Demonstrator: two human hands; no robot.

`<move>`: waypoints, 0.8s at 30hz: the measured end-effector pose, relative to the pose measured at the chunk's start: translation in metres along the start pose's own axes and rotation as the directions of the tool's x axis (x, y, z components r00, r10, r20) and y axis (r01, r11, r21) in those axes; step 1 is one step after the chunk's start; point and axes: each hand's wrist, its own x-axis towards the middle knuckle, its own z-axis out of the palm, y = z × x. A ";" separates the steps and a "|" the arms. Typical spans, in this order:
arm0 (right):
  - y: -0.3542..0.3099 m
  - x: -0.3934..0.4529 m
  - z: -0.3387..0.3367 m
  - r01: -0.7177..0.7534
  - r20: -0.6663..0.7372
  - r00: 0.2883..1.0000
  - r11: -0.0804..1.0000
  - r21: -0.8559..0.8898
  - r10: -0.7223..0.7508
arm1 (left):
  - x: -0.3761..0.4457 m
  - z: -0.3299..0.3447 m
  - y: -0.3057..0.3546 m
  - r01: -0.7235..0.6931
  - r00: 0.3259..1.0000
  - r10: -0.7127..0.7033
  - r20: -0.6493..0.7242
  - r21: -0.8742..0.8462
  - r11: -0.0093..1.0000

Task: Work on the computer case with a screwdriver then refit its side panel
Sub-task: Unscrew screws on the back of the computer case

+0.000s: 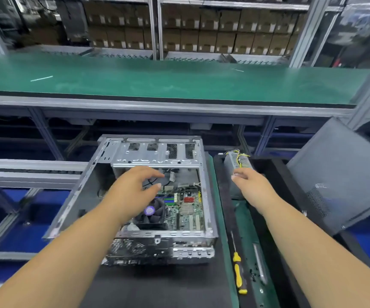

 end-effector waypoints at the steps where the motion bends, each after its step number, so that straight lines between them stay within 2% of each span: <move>1: 0.005 0.006 -0.008 0.002 0.003 1.000 1.000 -0.001 -0.002 | 0.004 0.008 0.010 0.004 1.000 -0.005 -0.012 -0.023 1.000; 7: 0.034 0.044 -0.048 0.020 0.037 0.999 1.000 -0.009 -0.020 | 0.031 0.060 0.060 0.039 0.999 -0.039 -0.006 -0.053 0.998; 14: 0.059 0.092 -0.062 -0.006 0.094 0.995 0.998 -0.069 0.013 | 0.066 0.107 0.088 0.067 0.997 -0.067 0.024 -0.025 0.997; 19: 0.061 0.130 -0.056 -0.020 0.103 0.994 0.984 -0.177 0.039 | 0.106 0.134 0.100 -0.044 0.997 0.034 0.068 0.147 0.988; 24: 0.069 0.165 -0.042 -0.079 0.084 0.991 0.956 -0.282 0.107 | 0.131 0.157 0.089 -0.131 0.988 0.086 0.129 0.392 0.911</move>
